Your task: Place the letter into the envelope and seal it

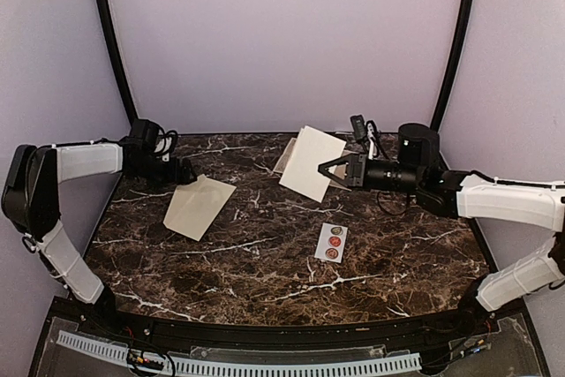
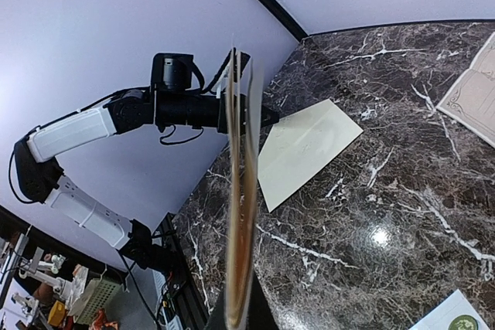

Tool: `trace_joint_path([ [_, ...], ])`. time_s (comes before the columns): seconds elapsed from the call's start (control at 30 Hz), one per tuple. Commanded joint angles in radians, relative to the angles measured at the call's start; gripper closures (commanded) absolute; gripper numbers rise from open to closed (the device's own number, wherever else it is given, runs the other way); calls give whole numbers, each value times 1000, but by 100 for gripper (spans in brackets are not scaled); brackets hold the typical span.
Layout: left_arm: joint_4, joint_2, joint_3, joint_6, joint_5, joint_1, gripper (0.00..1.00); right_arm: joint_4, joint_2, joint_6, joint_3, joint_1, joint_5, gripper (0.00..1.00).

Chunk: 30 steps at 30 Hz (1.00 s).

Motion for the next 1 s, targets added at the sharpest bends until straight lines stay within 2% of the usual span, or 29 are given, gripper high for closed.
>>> trace_joint_path([
  [0.0, -64, 71, 63, 105, -154, 7, 7, 14, -35, -5, -31, -10, -2, 100],
  [0.17, -58, 149, 98, 130, -203, 9, 7, 15, -44, 3, -54, -11, -7, 100],
  [0.23, -57, 171, 109, 133, -183, 10, 13, 15, -41, 6, -59, -11, -6, 100],
  [0.3, -70, 192, 123, 131, -166, 10, 37, 20, -36, 12, -61, -11, -10, 100],
  [0.33, -77, 201, 128, 131, -159, 10, 42, 23, -33, 13, -61, -11, -12, 100],
  [0.37, -79, 204, 129, 132, -143, 10, 52, 27, -30, 16, -62, -11, -15, 100],
  [0.43, -85, 206, 125, 132, -126, 10, 63, 38, -26, 21, -65, -11, -18, 100],
  [0.53, -100, 201, 114, 132, -109, 10, 69, 51, -21, 24, -68, -11, -25, 100],
  [0.67, -104, 176, 75, 112, -85, 9, 90, 58, -16, 24, -71, -11, -31, 100],
  [0.73, -105, 148, 43, 82, -66, 9, 97, 58, -16, 24, -73, -11, -34, 100],
  [0.87, -84, 47, -64, -11, -27, -13, 100, 62, -22, 23, -83, -11, -38, 100],
  [0.97, -65, -54, -164, -147, -22, -61, 100, 74, -24, 30, -92, -11, -45, 100],
])
